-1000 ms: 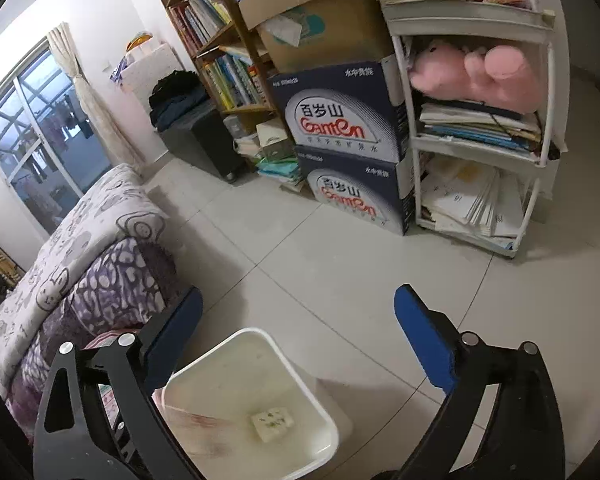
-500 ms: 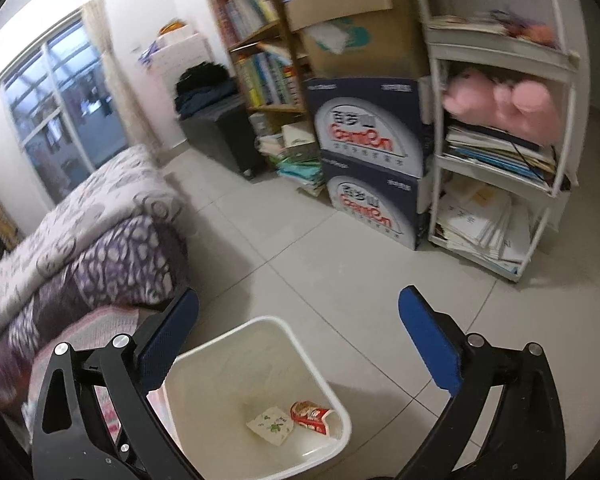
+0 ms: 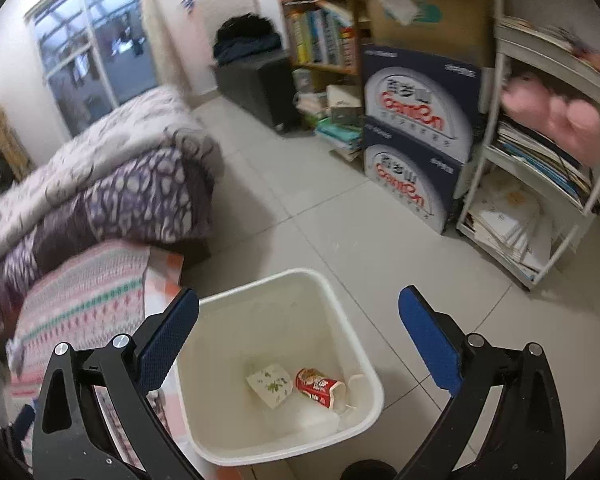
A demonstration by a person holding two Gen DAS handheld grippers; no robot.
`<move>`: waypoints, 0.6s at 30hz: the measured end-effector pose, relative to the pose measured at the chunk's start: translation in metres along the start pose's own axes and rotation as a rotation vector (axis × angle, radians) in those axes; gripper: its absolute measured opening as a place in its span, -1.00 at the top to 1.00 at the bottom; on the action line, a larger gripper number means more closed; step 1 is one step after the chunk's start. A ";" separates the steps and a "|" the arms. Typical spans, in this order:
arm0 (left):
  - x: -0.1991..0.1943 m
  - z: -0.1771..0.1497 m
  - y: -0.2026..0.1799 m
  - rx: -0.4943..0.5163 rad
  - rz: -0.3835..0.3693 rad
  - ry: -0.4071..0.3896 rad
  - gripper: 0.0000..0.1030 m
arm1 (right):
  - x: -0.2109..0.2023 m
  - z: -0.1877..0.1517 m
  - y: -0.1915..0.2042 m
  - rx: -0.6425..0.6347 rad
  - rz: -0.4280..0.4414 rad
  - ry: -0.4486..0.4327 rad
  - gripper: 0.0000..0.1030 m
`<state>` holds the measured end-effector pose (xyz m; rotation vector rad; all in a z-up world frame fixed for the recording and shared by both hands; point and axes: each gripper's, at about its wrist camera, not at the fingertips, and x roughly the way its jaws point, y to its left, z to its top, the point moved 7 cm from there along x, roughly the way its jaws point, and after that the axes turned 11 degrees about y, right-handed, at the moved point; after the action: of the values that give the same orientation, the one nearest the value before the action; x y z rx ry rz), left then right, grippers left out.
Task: Collect trash
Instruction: 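Grasp the crumpled tissue with the right tool while the left tool grasps the blue box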
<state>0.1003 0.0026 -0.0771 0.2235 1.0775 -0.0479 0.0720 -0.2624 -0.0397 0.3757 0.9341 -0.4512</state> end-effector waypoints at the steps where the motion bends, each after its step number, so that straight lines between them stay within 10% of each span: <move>1: 0.004 -0.002 0.015 -0.028 0.006 0.016 -0.71 | 0.003 -0.002 0.009 -0.030 0.000 0.009 -0.86; 18: 0.017 0.012 0.154 -0.238 0.001 0.084 -0.71 | 0.081 -0.092 0.177 -0.672 0.064 0.294 -0.86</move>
<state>0.1418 0.1519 -0.0624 0.0113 1.1563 0.0917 0.1436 -0.0846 -0.1368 -0.1474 1.2918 -0.0041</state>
